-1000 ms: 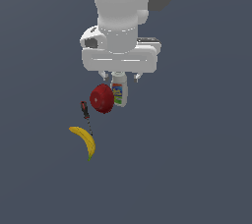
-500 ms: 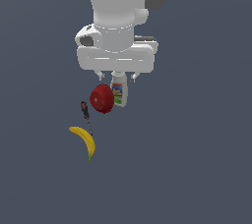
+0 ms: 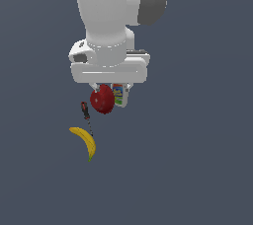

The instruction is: Pick up a designated object from a clutter of objects.

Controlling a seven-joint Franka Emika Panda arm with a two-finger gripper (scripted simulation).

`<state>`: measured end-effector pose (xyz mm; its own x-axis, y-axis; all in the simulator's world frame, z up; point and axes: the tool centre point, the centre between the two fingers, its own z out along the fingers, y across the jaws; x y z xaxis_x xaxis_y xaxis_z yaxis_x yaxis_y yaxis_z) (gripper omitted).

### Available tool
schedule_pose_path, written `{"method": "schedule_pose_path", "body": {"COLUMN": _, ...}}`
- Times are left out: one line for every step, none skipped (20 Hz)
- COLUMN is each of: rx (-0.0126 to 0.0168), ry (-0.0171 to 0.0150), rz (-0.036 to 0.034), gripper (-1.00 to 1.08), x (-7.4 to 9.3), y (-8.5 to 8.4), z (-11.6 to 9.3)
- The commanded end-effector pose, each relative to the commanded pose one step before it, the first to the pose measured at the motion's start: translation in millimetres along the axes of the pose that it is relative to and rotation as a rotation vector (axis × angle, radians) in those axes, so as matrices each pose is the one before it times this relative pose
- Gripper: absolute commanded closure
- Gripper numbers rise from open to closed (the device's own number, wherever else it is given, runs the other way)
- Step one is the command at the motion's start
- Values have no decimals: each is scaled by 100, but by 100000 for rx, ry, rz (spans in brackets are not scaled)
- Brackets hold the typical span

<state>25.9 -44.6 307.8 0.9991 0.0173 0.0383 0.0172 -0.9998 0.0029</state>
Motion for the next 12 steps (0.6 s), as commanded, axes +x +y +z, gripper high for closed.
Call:
{"method": "schedule_pose_path", "body": {"rx": 12, "ry": -246, "rz": -3641, "gripper": -92, "x": 588, "y": 787, "z": 1137}}
{"method": "schedule_pose_path", "body": {"rx": 11, "ry": -93, "rz": -1668, "gripper": -92, "x": 248, "y": 367, "z": 517}}
{"method": "schedule_pose_path", "body": {"rx": 13, "ry": -98, "rz": -1762, "gripper": -92, "x": 247, "y": 395, "z": 552}}
{"method": "schedule_pose_path", "body": {"rx": 16, "ry": -103, "rz": -1853, "gripper": -92, "x": 243, "y": 422, "z": 587}}
{"method": "schedule_pose_path", "body": {"rx": 18, "ry": -104, "rz": -1874, "gripper": -92, "x": 228, "y": 434, "z": 600}}
{"method": "schedule_pose_path", "body": {"rx": 20, "ry": -103, "rz": -1874, "gripper": -92, "x": 210, "y": 440, "z": 607}}
{"method": "schedule_pose_path", "body": {"rx": 22, "ry": -103, "rz": -1874, "gripper": -92, "x": 191, "y": 446, "z": 613}}
{"method": "schedule_pose_path", "body": {"rx": 24, "ry": -102, "rz": -1873, "gripper": -92, "x": 172, "y": 451, "z": 619}}
{"method": "schedule_pose_path", "body": {"rx": 25, "ry": -102, "rz": -1873, "gripper": -92, "x": 154, "y": 455, "z": 625}}
{"method": "schedule_pose_path", "body": {"rx": 27, "ry": -101, "rz": -1873, "gripper": -92, "x": 134, "y": 458, "z": 631}}
{"method": "schedule_pose_path", "body": {"rx": 29, "ry": -101, "rz": -1873, "gripper": -92, "x": 115, "y": 461, "z": 637}}
{"method": "schedule_pose_path", "body": {"rx": 31, "ry": -100, "rz": -1873, "gripper": -92, "x": 96, "y": 463, "z": 643}}
